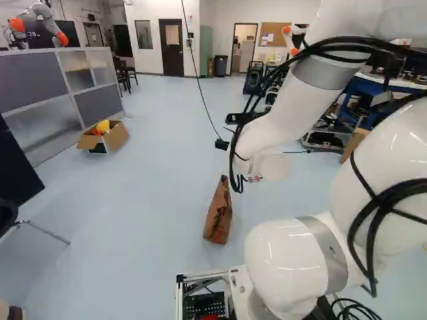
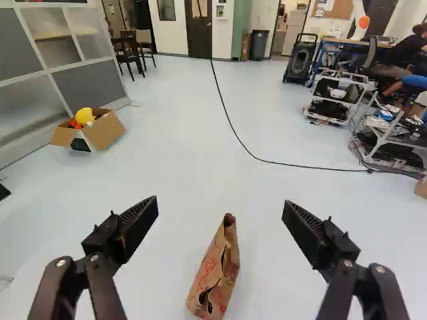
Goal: Pick up the grocery bag from the ground
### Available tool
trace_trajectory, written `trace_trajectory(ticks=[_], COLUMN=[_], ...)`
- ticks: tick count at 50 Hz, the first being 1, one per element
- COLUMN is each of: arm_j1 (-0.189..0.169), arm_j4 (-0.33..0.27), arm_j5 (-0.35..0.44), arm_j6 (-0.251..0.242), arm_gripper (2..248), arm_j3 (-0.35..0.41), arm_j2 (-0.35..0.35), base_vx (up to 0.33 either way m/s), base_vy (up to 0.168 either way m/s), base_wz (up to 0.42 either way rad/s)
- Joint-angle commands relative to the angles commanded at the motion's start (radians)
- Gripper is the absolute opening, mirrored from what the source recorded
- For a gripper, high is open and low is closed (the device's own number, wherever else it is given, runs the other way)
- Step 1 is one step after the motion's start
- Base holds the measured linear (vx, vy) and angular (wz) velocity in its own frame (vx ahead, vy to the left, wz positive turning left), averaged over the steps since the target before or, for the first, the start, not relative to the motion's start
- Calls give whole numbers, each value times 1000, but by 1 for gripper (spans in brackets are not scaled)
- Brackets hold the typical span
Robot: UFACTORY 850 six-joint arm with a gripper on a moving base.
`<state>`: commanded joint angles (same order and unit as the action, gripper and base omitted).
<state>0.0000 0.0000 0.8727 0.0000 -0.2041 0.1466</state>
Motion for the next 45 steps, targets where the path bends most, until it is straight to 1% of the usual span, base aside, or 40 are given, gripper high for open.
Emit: trace_trajectory(ticks=[10, 19, 27, 45], arm_j1=[0, 0, 0, 0], arm_j4=[0, 0, 0, 0], arm_j5=[-3, -54, -133, -358], arm_j6=[0, 0, 0, 0], arm_gripper=[247, 247, 247, 247], arm_j3=[-30, -70, -109, -213], arm_j2=[-33, -74, -114, -214], base_vx=[0, 0, 0, 0], base_vy=[0, 0, 0, 0], base_wz=[0, 0, 0, 0])
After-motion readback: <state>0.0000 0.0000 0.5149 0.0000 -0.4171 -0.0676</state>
